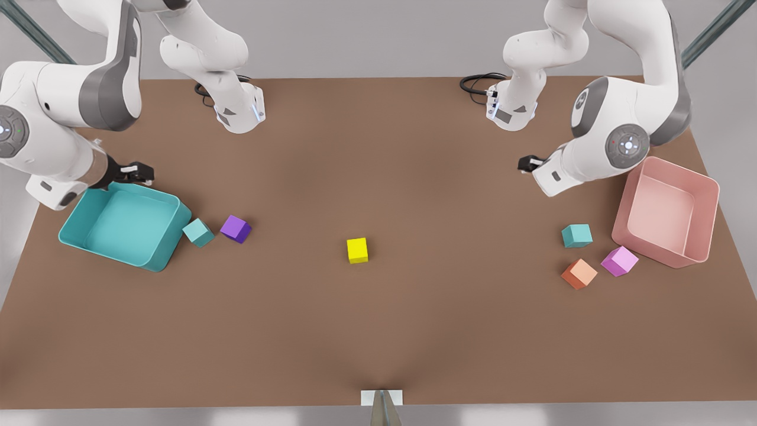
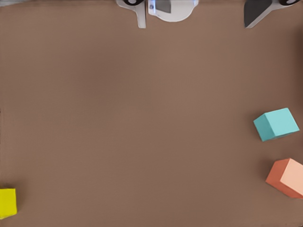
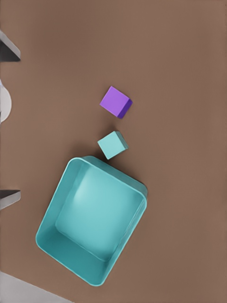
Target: Stack the two blue cubes on top of each other
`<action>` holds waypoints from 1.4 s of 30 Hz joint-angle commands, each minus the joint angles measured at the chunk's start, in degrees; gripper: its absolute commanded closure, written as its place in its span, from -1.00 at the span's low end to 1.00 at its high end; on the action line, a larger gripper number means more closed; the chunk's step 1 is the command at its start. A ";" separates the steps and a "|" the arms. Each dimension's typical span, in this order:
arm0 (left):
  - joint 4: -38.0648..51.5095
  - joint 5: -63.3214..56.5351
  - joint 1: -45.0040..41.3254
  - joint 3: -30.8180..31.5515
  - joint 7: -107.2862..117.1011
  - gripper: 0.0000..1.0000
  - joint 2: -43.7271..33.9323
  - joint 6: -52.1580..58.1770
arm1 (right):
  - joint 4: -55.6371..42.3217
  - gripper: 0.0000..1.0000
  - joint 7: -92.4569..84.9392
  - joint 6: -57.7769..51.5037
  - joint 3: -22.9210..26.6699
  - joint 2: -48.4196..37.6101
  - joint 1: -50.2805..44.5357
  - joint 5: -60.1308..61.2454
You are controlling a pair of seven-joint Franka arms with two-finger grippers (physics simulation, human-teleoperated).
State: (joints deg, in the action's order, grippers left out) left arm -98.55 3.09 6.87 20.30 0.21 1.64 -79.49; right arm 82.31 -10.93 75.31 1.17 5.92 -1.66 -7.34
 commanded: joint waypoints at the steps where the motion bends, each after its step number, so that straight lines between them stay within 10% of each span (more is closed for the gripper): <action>1: 0.03 -0.01 3.06 0.27 0.93 -1.00 0.03 0.65 | 0.04 -1.00 -3.83 5.46 -0.03 0.32 -0.10 -0.39; 5: 0.20 -0.01 3.15 0.27 1.02 -1.00 -0.06 1.62 | 1.27 -1.00 -9.11 3.79 -0.03 10.68 -4.14 -3.21; 14: 0.82 -0.01 3.06 0.27 1.28 -1.00 -0.06 1.97 | 28.69 -1.00 -50.24 39.91 0.41 7.00 0.16 0.49; 42: 1.69 -0.10 2.62 0.36 1.28 -1.00 1.26 6.01 | 40.03 -1.00 -39.34 56.61 0.68 12.89 4.47 3.91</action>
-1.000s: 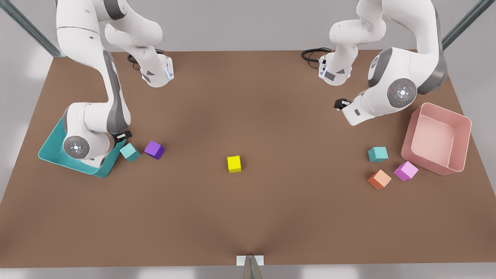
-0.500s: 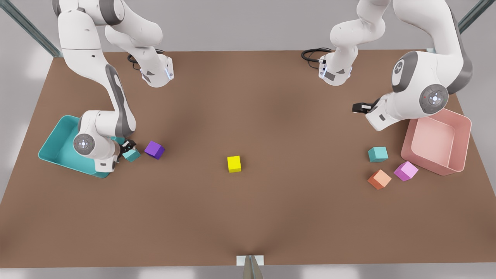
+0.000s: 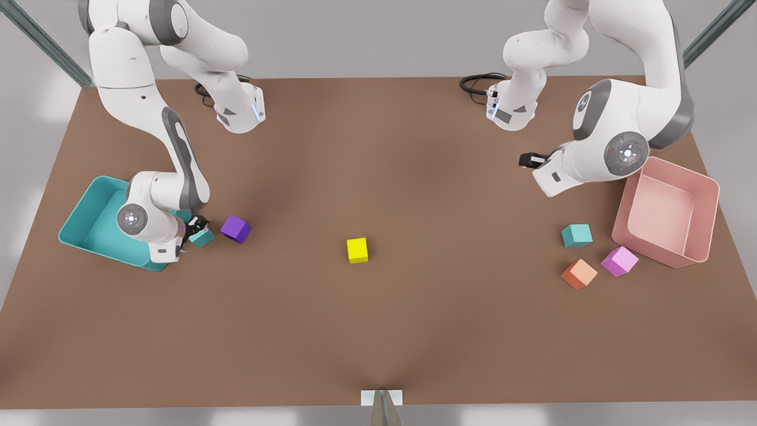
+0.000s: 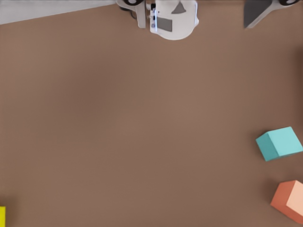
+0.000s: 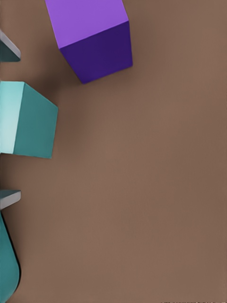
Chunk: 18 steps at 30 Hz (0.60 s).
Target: Stack the two blue cubes on top of each other
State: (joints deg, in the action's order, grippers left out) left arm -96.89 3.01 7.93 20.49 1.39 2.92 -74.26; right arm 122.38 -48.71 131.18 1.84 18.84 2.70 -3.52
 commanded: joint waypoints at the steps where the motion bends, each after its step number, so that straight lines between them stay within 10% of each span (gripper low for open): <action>1: 0.03 -0.03 1.39 0.16 0.19 -1.00 0.33 0.79 | 0.14 -1.00 -1.56 0.66 0.00 0.05 0.29 0.09; 18: 6.71 -0.73 0.78 -0.01 1.51 -1.00 4.02 1.14 | 1.99 -1.00 -1.56 1.27 0.00 1.55 0.55 2.64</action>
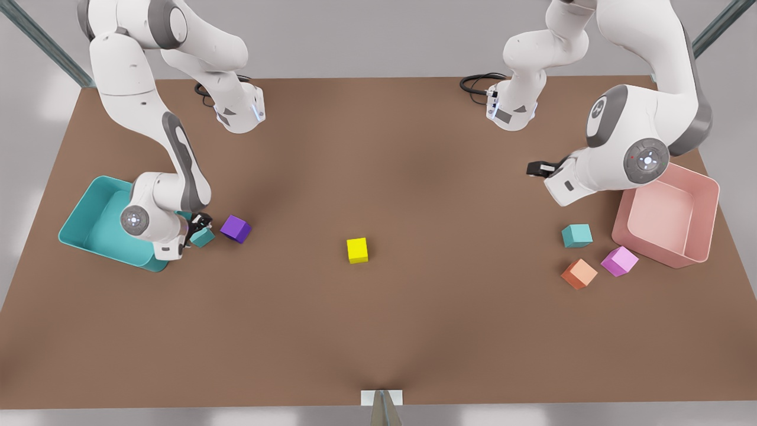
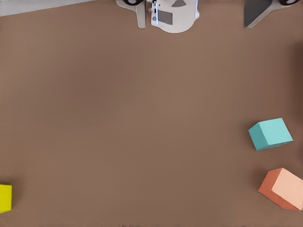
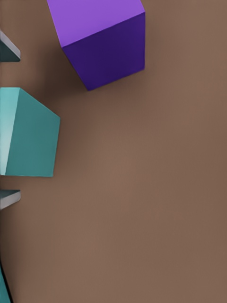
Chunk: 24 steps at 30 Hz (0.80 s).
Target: Stack the two blue cubes on top of each other
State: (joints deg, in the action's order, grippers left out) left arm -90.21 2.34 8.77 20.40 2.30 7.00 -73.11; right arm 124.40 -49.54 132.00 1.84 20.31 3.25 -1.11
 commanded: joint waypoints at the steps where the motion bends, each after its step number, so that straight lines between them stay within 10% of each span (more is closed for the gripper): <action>1: 0.03 0.03 0.02 -0.01 0.60 -1.00 -0.05 -0.02 | -0.03 -1.00 -0.73 0.89 0.00 0.43 0.00 0.23; 17: 0.03 0.03 0.28 -0.10 0.51 -1.00 0.47 -0.02 | -0.03 -0.99 -0.91 2.92 1.58 4.83 0.35 0.15; 19: 0.03 0.12 0.19 -0.10 0.60 -1.00 0.47 -0.02 | -0.47 -0.19 -0.30 2.30 1.58 4.83 0.35 0.15; 24: 0.03 0.12 0.19 -0.10 0.60 -1.00 0.39 -0.02 | -0.83 -0.14 1.55 2.12 1.32 4.39 -0.17 0.06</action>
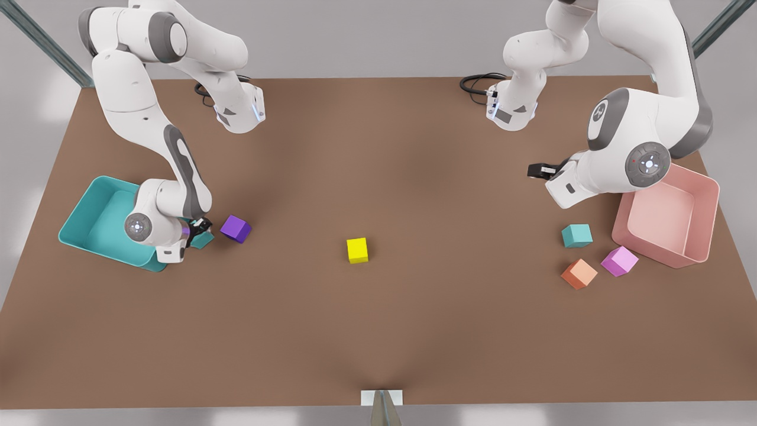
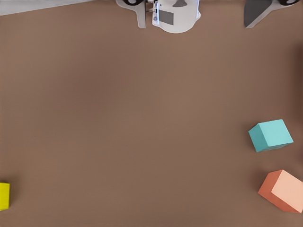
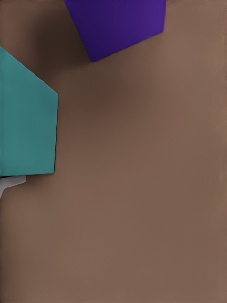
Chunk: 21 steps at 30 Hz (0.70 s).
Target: Stack the two blue cubes on top of each other
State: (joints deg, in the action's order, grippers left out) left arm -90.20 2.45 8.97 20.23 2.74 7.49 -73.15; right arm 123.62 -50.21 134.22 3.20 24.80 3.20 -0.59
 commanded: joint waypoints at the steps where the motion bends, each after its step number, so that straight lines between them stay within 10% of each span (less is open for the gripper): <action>1: 0.02 0.01 0.08 0.07 0.16 -1.00 -0.11 0.03 | -0.14 -0.14 2.48 -0.19 -0.21 -0.28 -0.12 -0.46; 10: 1.51 -0.16 0.17 -0.10 0.07 -1.00 -0.02 0.03 | -17.44 -0.16 9.33 -21.01 -1.62 -5.82 -8.55 7.88; 21: 0.46 -10.09 3.42 -8.98 -16.80 -1.00 16.15 -27.57 | -53.48 -0.16 108.91 -13.55 -1.35 17.91 -49.95 14.30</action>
State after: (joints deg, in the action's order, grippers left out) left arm -88.82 -6.32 12.46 12.67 0.83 23.45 -88.24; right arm 71.42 -14.03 117.54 1.84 41.59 -45.52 13.94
